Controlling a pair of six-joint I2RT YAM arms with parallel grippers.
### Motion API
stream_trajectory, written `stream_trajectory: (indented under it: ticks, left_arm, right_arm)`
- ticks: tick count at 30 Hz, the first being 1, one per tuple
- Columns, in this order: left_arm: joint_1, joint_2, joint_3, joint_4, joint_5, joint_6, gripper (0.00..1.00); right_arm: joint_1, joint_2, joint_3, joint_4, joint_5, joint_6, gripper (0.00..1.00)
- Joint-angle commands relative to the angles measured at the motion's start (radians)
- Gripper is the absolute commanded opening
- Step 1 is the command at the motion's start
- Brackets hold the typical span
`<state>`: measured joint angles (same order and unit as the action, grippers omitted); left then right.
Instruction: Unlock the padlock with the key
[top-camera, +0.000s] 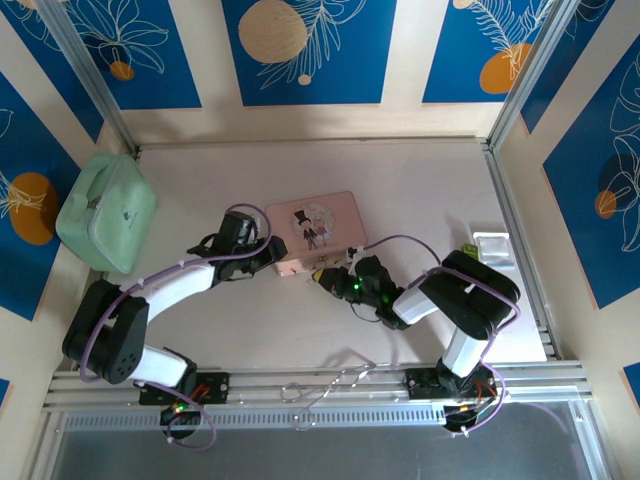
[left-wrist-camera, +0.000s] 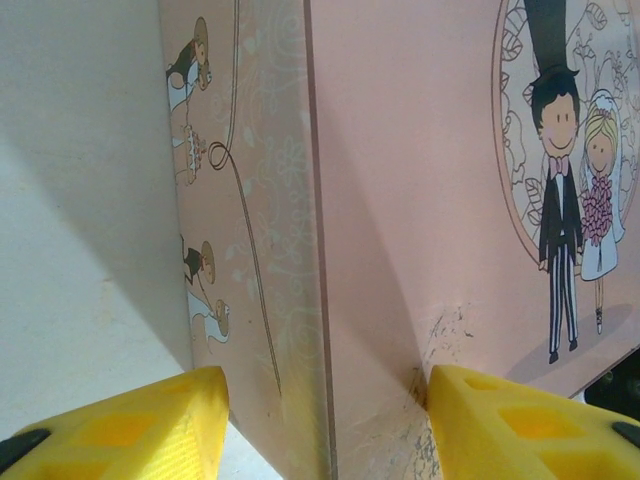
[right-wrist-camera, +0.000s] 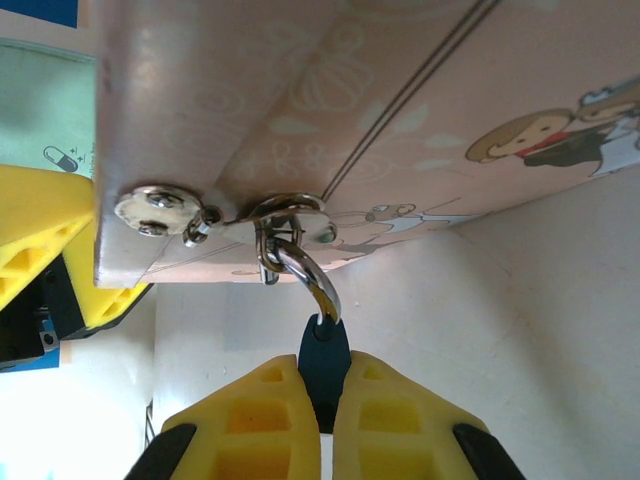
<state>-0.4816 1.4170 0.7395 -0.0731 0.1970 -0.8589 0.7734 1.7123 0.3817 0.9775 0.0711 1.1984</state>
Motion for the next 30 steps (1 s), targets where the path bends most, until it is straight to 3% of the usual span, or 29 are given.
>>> stream_trajectory:
  ticks: [1,12,30]
  left_arm:
    - [-0.026,0.0,0.041,-0.072,-0.021,0.003,0.57]
    - [-0.054,0.089,0.085,-0.047,-0.015,-0.017,0.57]
    - [-0.028,0.03,-0.021,-0.065,-0.043,-0.015,0.51]
  right_arm:
    - [0.015,-0.037,-0.011,-0.041,0.01,0.006,0.0]
    - [0.009,-0.029,0.005,-0.052,-0.013,-0.02,0.0]
    - [-0.003,-0.107,-0.045,-0.082,0.043,-0.037,0.0]
